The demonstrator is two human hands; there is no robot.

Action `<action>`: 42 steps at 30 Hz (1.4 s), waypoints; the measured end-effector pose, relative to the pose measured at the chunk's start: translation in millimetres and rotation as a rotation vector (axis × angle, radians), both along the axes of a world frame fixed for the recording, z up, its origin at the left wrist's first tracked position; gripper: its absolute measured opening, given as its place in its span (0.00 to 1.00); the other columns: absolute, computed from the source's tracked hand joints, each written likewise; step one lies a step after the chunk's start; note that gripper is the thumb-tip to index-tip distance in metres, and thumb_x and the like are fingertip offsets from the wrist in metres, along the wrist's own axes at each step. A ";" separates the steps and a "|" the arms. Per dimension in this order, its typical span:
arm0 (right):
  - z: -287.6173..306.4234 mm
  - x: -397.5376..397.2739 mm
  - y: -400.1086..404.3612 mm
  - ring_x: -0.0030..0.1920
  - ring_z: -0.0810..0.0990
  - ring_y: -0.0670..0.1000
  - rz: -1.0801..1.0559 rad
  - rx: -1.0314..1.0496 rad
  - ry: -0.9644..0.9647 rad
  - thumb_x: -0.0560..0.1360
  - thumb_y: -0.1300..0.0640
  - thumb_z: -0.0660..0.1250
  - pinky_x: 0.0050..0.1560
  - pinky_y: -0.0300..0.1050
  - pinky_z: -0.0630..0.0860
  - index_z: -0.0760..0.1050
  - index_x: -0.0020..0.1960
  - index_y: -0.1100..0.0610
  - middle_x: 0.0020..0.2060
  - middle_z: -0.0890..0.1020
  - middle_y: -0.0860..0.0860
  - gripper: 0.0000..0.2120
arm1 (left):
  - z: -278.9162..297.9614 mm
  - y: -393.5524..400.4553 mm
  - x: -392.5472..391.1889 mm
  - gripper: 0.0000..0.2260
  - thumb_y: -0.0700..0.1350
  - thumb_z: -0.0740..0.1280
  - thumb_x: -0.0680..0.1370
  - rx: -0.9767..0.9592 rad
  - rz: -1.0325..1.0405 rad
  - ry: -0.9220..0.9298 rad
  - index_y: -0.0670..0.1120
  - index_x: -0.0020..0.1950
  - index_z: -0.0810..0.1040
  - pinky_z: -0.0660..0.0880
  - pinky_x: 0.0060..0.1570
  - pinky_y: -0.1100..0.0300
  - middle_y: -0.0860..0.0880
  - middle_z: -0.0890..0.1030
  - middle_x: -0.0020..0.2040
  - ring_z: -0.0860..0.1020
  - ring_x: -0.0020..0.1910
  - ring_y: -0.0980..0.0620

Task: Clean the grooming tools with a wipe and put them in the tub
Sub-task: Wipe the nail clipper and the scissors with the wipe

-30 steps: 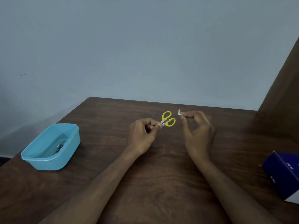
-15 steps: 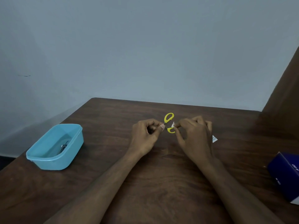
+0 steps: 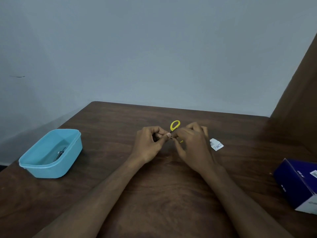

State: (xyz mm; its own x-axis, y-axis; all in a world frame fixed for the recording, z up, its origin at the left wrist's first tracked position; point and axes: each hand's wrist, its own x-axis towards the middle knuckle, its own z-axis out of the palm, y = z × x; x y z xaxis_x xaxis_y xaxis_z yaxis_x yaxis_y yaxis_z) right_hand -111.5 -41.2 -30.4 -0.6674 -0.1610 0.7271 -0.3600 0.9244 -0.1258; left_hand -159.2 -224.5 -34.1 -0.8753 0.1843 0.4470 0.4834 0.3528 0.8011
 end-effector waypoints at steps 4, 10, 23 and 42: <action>-0.6 -5.1 3.1 0.47 0.78 0.53 -0.142 -0.114 0.052 0.75 0.53 0.76 0.48 0.51 0.65 0.82 0.44 0.47 0.38 0.83 0.41 0.03 | -1.1 -0.7 -2.5 0.07 0.47 0.78 0.79 0.049 0.004 -0.017 0.57 0.42 0.86 0.72 0.36 0.68 0.53 0.84 0.35 0.79 0.34 0.62; 4.0 -0.1 1.5 0.49 0.77 0.54 -0.162 -0.199 0.221 0.76 0.50 0.75 0.49 0.52 0.67 0.85 0.47 0.45 0.45 0.86 0.39 0.01 | -1.0 -1.1 -2.8 0.04 0.48 0.77 0.79 0.060 -0.056 -0.069 0.53 0.44 0.88 0.71 0.36 0.64 0.56 0.82 0.31 0.76 0.31 0.61; 11.0 2.3 9.4 0.49 0.77 0.55 -0.237 -0.347 0.263 0.79 0.53 0.73 0.48 0.54 0.72 0.84 0.48 0.47 0.47 0.85 0.41 0.02 | -1.4 -2.5 -3.9 0.05 0.49 0.77 0.79 0.047 -0.082 -0.058 0.50 0.44 0.89 0.78 0.39 0.50 0.48 0.82 0.33 0.81 0.34 0.48; 11.1 -1.3 -9.1 0.44 0.86 0.39 0.109 -0.914 -0.066 0.72 0.60 0.81 0.43 0.38 0.81 0.87 0.41 0.51 0.39 0.88 0.41 0.06 | 2.6 0.4 2.3 0.06 0.46 0.78 0.78 -0.070 -0.053 0.046 0.54 0.42 0.88 0.73 0.35 0.63 0.58 0.82 0.31 0.78 0.32 0.61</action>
State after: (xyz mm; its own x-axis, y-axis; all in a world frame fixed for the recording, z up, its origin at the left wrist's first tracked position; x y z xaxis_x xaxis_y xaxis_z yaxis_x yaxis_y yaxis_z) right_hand -112.8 -50.3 -19.3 -0.7271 0.3923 0.5635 -0.4054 0.4170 -0.8135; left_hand -156.9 -224.1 -31.5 -0.8425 0.2619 0.4707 0.5384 0.3804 0.7520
